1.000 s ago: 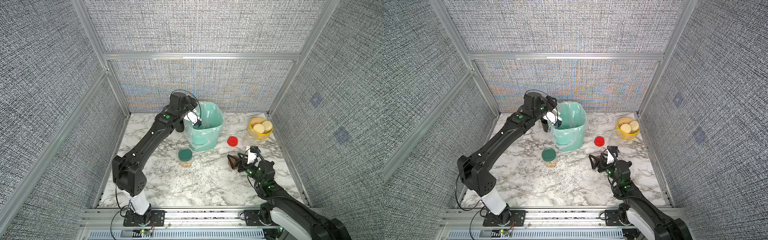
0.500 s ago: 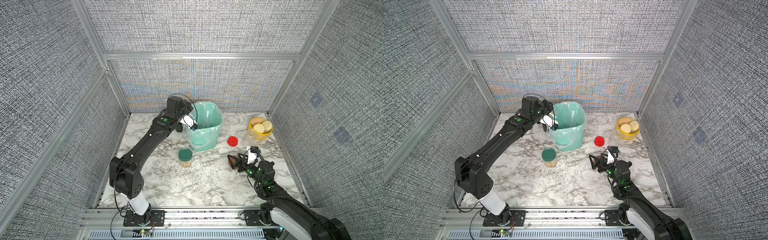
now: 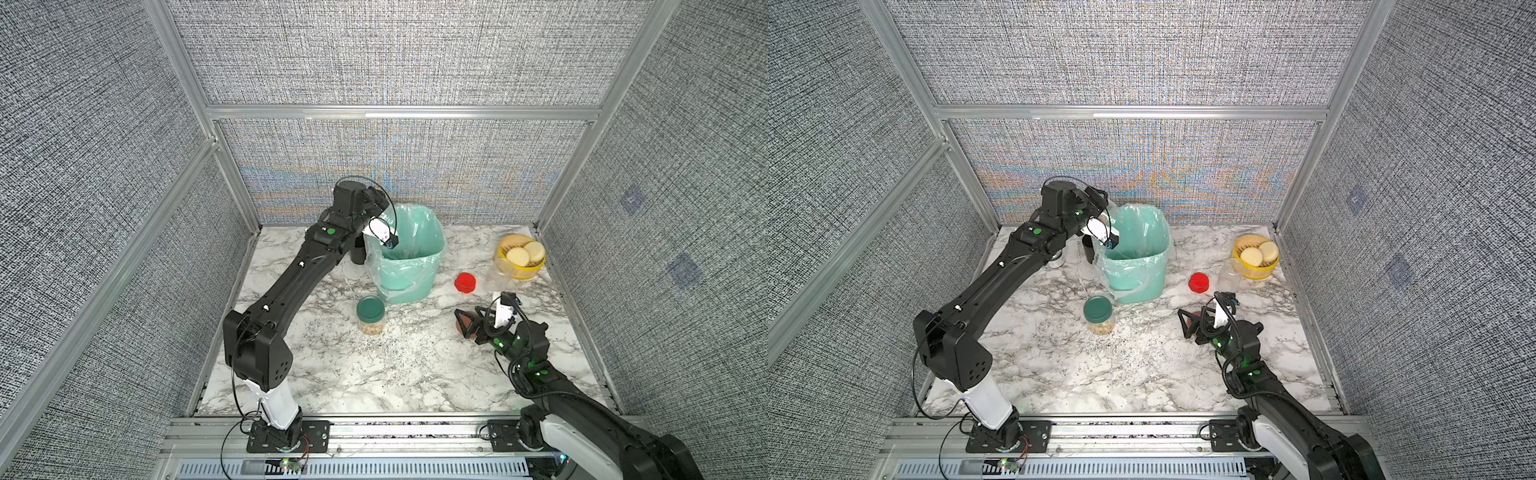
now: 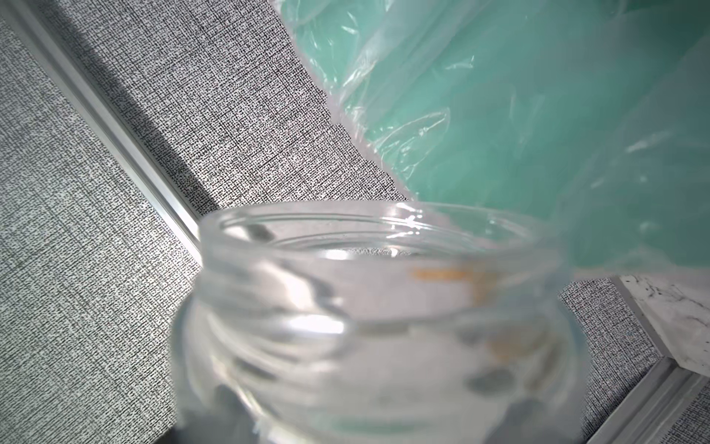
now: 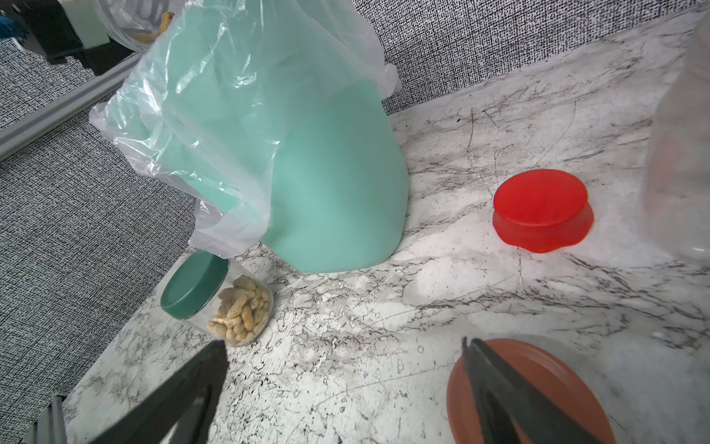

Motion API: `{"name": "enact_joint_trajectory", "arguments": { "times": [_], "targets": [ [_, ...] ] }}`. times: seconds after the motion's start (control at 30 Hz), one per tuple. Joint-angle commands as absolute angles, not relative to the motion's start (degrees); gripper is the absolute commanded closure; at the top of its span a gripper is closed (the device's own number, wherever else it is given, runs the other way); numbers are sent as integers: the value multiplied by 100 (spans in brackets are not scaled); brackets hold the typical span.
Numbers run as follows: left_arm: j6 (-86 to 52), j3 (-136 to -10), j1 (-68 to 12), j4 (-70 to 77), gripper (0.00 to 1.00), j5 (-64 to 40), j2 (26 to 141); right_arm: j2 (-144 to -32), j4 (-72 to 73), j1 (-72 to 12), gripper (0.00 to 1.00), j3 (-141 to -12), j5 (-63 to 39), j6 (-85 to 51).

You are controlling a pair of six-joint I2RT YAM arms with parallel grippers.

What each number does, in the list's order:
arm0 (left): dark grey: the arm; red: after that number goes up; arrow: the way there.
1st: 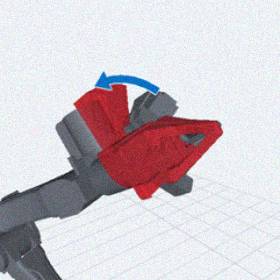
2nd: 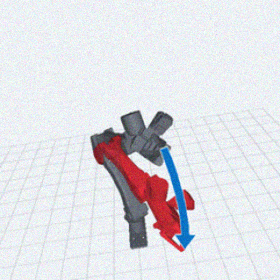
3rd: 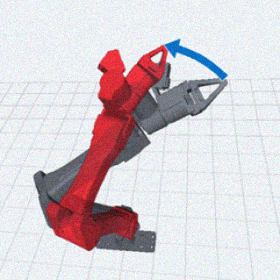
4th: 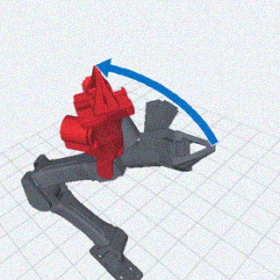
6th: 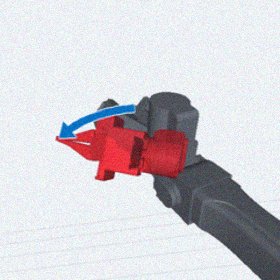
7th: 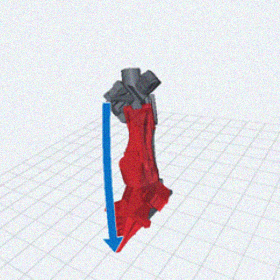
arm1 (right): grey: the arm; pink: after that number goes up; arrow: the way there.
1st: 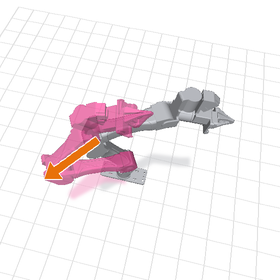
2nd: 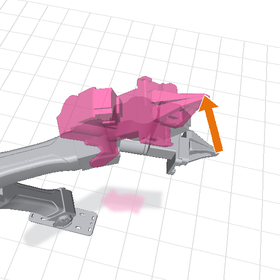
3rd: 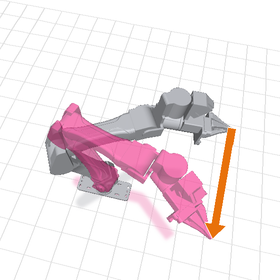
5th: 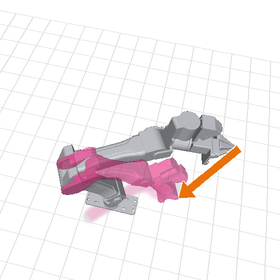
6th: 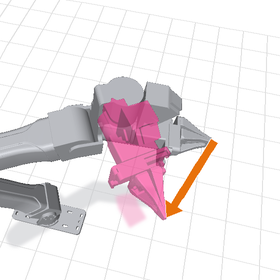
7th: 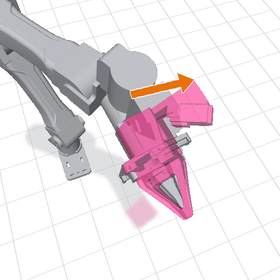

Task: Empty moldy peanuts from jars
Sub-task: Pour the moldy peanuts from the jar into the trash bin.

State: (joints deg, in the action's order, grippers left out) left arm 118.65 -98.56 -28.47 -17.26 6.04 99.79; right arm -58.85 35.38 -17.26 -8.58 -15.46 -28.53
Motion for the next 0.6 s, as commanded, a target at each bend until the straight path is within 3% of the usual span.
{"name": "enact_joint_trajectory", "arguments": {
  "times": [0.0, 0.37, 0.57],
  "targets": [
    [14859, -9411, -2845, -1844, 100, 537, 9904, -5877, 3838, -1727, 2, -865, -1548, -2890],
    [14890, -10196, -2860, -1758, 100, 622, 10046, -5791, 3811, -1723, 2, -834, -1500, -2881],
    [14497, -9226, -2917, -1604, 100, 837, 9883, -5859, 3916, -1725, 2, -831, -1537, -2914]
  ]
}}
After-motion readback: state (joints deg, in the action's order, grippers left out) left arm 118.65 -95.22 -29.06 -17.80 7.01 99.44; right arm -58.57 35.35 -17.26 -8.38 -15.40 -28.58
